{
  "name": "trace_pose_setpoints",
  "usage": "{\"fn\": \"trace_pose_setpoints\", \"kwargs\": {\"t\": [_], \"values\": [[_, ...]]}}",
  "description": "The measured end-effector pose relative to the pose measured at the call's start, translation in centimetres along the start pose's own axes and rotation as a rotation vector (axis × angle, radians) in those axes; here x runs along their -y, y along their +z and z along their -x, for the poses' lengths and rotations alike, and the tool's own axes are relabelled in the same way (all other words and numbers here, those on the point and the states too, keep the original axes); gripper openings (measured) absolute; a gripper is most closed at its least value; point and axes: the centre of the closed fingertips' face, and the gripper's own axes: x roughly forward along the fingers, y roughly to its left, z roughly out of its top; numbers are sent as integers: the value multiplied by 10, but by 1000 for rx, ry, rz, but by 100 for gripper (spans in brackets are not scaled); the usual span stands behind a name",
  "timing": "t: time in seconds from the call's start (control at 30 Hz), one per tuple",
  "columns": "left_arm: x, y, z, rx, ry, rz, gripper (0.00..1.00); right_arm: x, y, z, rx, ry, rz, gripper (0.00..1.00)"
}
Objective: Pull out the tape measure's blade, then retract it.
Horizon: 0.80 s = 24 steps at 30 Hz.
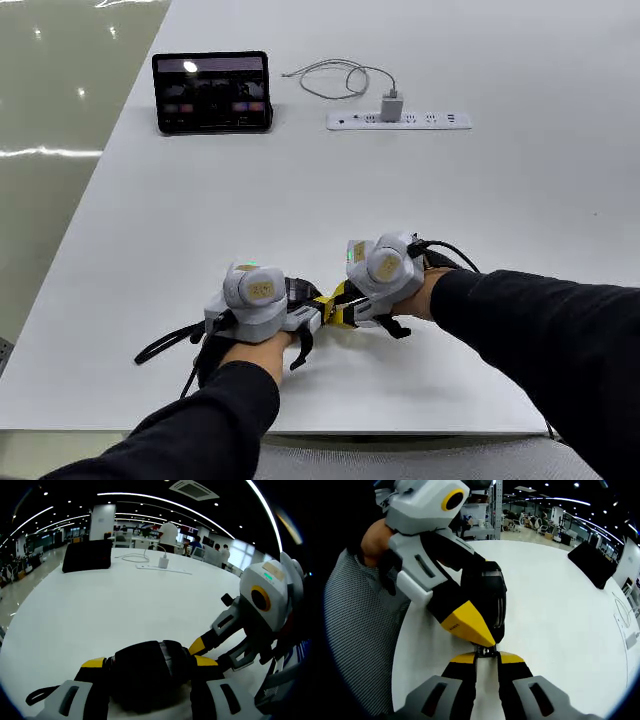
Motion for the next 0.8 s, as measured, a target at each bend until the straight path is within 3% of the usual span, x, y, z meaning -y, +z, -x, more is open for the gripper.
{"fn": "trace_pose_setpoints", "kwargs": {"t": [0.07, 0.1, 0.13, 0.23, 0.37, 0.63, 0.8], "values": [[0, 0, 0, -1, 0, 1, 62, -2, -8, 2, -23, 7, -3, 10], [0, 0, 0, -2, 0, 3, 62, -9, -7, 5, -14, 44, -25, 0], [0, 0, 0, -1, 0, 0, 62, 0, 0, 6, 15, -9, -11, 0], [0, 0, 0, -1, 1, 0, 62, 1, -3, 4, -13, -5, -16, 0], [0, 0, 0, -2, 0, 0, 62, 1, -4, 6, -13, 2, -20, 0], [1, 0, 0, -3, -5, -2, 63, 0, -7, 9, -7, -4, -44, 11], [2, 0, 0, -2, -22, -21, 64, 5, -8, 15, 6, -38, -73, 20]]}}
